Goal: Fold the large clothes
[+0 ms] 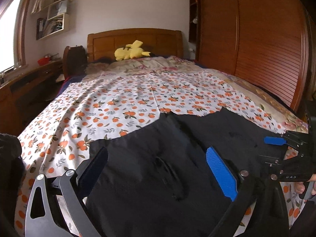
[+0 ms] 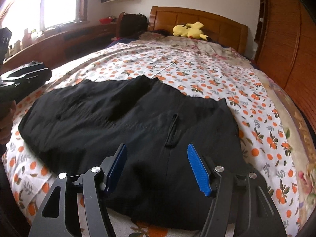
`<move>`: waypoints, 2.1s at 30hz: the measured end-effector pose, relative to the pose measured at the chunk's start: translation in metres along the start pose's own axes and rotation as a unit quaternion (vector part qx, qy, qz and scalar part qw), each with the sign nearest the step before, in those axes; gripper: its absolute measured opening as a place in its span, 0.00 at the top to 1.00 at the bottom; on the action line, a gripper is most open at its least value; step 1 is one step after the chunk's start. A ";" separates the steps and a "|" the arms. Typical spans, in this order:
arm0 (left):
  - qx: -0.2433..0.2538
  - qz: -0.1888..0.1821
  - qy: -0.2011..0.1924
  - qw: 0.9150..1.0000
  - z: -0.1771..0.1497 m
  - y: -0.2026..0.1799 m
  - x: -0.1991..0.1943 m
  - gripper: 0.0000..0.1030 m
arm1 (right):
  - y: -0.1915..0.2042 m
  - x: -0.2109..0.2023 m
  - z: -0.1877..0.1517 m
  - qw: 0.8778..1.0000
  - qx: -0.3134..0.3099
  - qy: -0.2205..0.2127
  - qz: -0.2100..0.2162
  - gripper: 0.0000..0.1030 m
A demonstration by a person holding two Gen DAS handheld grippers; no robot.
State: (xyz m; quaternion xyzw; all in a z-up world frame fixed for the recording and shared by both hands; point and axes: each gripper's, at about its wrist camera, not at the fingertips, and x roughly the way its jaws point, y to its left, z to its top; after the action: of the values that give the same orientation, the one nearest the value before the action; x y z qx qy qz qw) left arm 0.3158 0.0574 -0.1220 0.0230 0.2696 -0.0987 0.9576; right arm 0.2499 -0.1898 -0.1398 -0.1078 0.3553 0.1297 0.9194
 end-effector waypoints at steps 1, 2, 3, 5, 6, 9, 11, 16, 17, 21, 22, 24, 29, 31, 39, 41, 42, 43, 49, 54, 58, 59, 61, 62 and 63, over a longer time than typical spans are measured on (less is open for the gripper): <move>0.003 -0.001 0.002 1.000 -0.003 -0.004 0.000 0.03 | 0.000 0.001 -0.002 1.000 -0.002 0.004 0.000 0.41; 0.005 -0.002 0.003 1.000 -0.004 -0.007 0.000 0.03 | 0.000 0.003 -0.004 1.000 -0.004 0.007 -0.001 0.42; 0.008 -0.005 0.006 1.000 -0.007 -0.011 0.001 0.03 | 0.000 0.005 -0.006 1.000 -0.005 0.011 -0.001 0.42; 0.012 -0.008 0.011 1.000 -0.011 -0.016 0.002 0.03 | 0.000 0.011 -0.012 1.000 -0.007 0.025 0.001 0.42; 0.014 -0.009 0.014 1.000 -0.014 -0.019 0.003 0.03 | 0.001 0.016 -0.016 0.999 -0.012 0.034 0.001 0.41; 0.020 -0.013 0.022 0.999 -0.021 -0.027 0.005 0.03 | 0.004 0.024 -0.024 0.999 -0.029 0.040 -0.001 0.41; 0.022 -0.014 0.026 0.999 -0.025 -0.031 0.005 0.03 | 0.003 0.021 -0.025 0.999 -0.024 0.039 0.002 0.41; 0.027 -0.022 0.038 0.999 -0.038 -0.042 0.006 0.03 | 0.001 0.005 -0.024 1.000 -0.013 0.029 -0.001 0.42; 0.028 -0.025 0.041 0.998 -0.042 -0.044 0.005 0.03 | 0.001 0.000 -0.024 1.000 -0.011 0.024 -0.002 0.42; 0.035 -0.031 0.051 0.998 -0.055 -0.054 0.005 0.03 | -0.004 -0.019 -0.022 1.000 -0.003 0.002 -0.007 0.42; 0.037 -0.033 0.054 0.997 -0.058 -0.056 0.005 0.03 | -0.007 -0.025 -0.022 1.000 0.000 -0.004 -0.009 0.42; 0.043 -0.035 0.059 0.997 -0.063 -0.062 0.006 0.03 | -0.011 -0.032 -0.022 1.000 0.005 -0.013 -0.011 0.42; 0.057 -0.032 0.068 0.996 -0.071 -0.075 0.012 0.03 | -0.022 -0.040 -0.025 1.000 0.008 -0.018 -0.024 0.42; 0.060 -0.031 0.072 0.995 -0.073 -0.078 0.015 0.03 | -0.028 -0.041 -0.028 0.999 0.011 -0.017 -0.030 0.42; 0.063 -0.028 0.083 0.994 -0.076 -0.084 0.027 0.03 | -0.056 -0.042 -0.042 0.998 0.029 -0.009 -0.058 0.42; 0.061 -0.028 0.083 0.994 -0.076 -0.083 0.028 0.03 | -0.065 -0.042 -0.046 0.997 0.040 -0.008 -0.067 0.40; 0.061 -0.028 0.084 0.994 -0.076 -0.083 0.029 0.03 | -0.068 -0.042 -0.047 0.997 0.045 -0.007 -0.069 0.39; 0.061 -0.029 0.084 0.994 -0.076 -0.083 0.029 0.03 | -0.073 -0.041 -0.049 0.996 0.052 -0.005 -0.073 0.37; 0.060 -0.029 0.085 0.994 -0.077 -0.083 0.030 0.03 | -0.094 -0.028 -0.061 0.994 0.089 0.025 -0.066 0.30; 0.059 -0.029 0.084 0.994 -0.077 -0.083 0.030 0.03 | -0.100 -0.018 -0.066 0.992 0.112 0.048 -0.040 0.29; 0.057 -0.031 0.085 0.994 -0.079 -0.082 0.031 0.03 | -0.105 -0.016 -0.067 0.990 0.133 0.053 -0.021 0.29; 0.056 -0.031 0.085 0.994 -0.079 -0.083 0.032 0.03 | -0.106 -0.015 -0.068 0.989 0.137 0.053 -0.016 0.32; 0.056 -0.031 0.086 0.994 -0.080 -0.083 0.032 0.03 | -0.106 -0.015 -0.067 0.989 0.141 0.053 -0.005 0.39; 0.056 -0.031 0.086 0.994 -0.081 -0.083 0.032 0.03 | -0.106 -0.015 -0.067 0.988 0.144 0.051 0.000 0.50; 0.056 -0.031 0.086 0.994 -0.081 -0.083 0.032 0.03 | -0.106 -0.016 -0.067 0.988 0.146 0.049 0.005 0.63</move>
State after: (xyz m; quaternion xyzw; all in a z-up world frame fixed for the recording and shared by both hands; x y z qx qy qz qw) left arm 0.2846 -0.0213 -0.2072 0.0763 0.3457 -0.1408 0.9246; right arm 0.2303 -0.3119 -0.1663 0.0230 0.4159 0.0752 0.9060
